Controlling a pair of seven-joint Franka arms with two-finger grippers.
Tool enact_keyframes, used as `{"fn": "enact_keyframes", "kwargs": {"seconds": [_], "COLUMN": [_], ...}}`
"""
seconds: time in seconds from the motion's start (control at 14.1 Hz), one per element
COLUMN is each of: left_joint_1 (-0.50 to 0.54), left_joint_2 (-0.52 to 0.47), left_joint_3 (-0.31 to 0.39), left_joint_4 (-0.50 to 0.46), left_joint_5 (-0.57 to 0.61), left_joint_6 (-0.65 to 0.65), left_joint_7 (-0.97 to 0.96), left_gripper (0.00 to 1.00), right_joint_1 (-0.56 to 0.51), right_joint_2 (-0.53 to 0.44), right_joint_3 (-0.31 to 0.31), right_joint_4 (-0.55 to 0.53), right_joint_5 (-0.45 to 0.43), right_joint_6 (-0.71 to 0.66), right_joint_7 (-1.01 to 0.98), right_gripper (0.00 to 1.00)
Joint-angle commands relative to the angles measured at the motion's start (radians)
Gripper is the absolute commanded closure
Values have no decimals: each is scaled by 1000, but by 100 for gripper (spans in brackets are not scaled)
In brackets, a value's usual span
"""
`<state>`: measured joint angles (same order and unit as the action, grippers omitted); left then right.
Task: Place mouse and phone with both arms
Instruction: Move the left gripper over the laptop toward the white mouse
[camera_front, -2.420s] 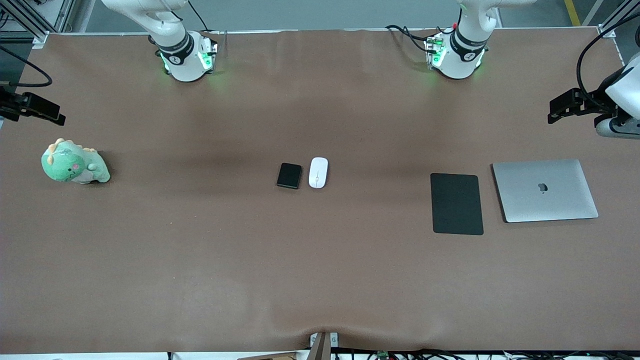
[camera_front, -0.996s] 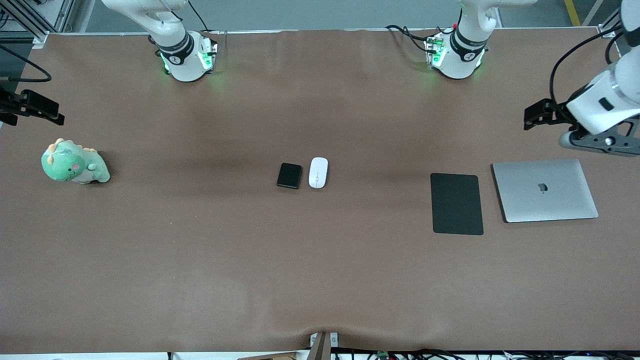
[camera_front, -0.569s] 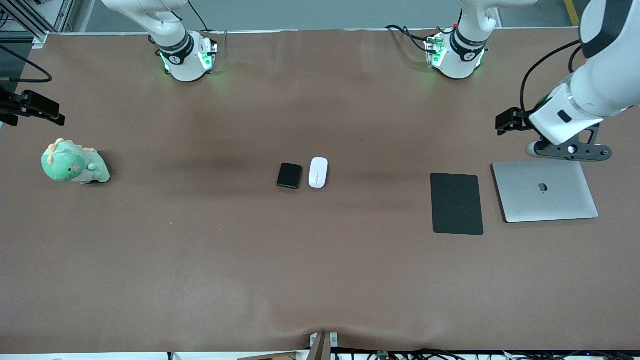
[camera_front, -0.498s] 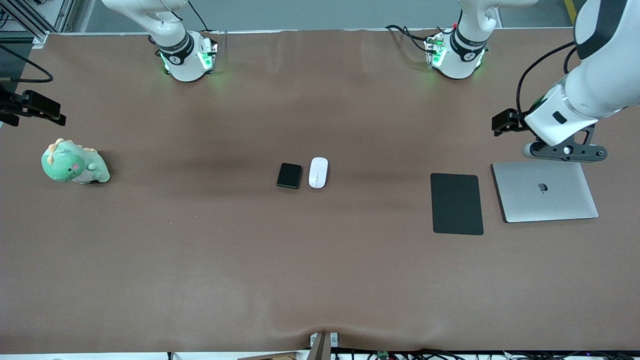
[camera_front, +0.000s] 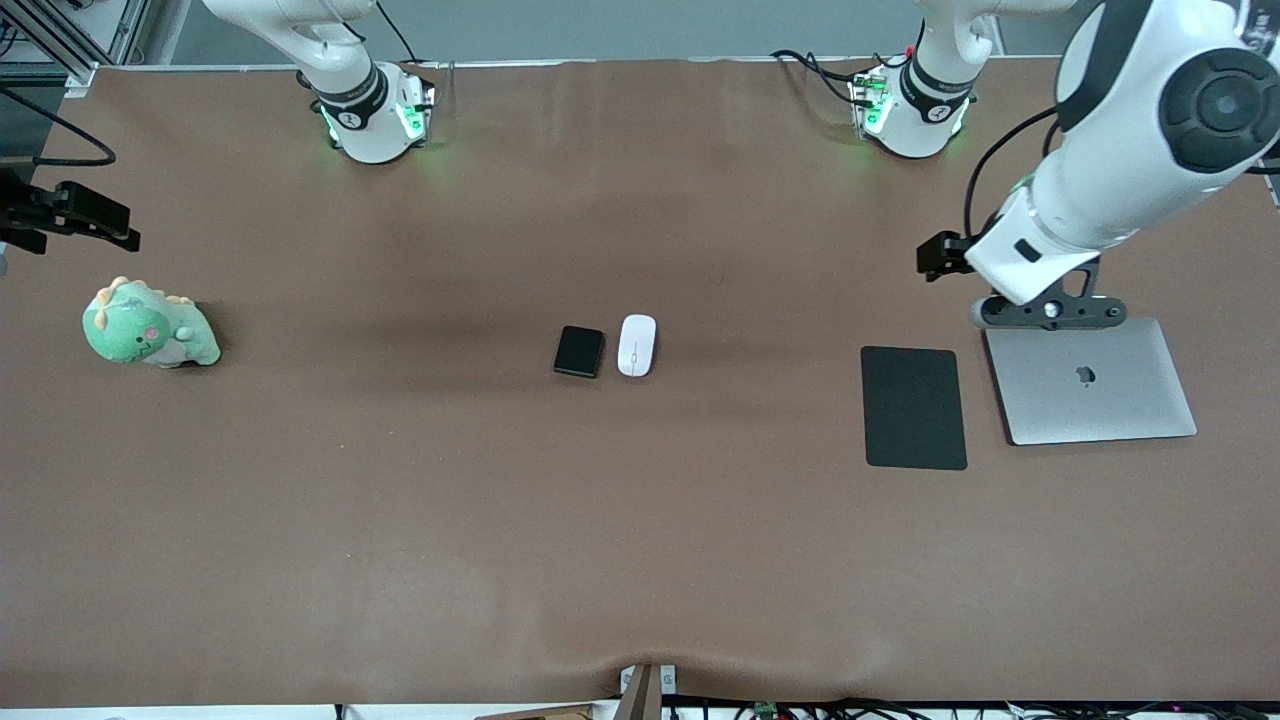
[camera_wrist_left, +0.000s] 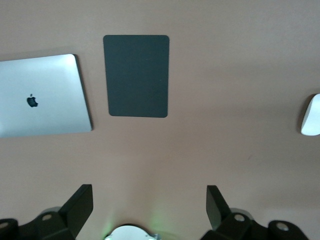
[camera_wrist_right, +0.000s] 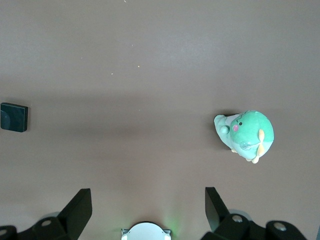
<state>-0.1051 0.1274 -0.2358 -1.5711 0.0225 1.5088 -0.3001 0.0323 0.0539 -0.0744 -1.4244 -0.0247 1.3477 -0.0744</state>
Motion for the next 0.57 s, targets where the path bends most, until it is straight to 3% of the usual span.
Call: {"fn": "enact_keyframes", "kwargs": {"seconds": [0.0,0.5], "left_joint_1": [-39,-200], "left_joint_2": [37,138], "left_joint_3": [-22,-22], "left_joint_4": [19,23], "left_joint_5": [20,24], "left_joint_6": [19,59], "left_joint_7": [-86,-252], "left_gripper": [0,0], "right_joint_1": [1,0], "right_joint_2": [1,3], "right_joint_3": [1,2], "right_joint_4": [7,5], "right_joint_5": [3,3], "right_joint_6": [-9,-4], "right_joint_7": [-12,-13], "right_gripper": [0,0]}}
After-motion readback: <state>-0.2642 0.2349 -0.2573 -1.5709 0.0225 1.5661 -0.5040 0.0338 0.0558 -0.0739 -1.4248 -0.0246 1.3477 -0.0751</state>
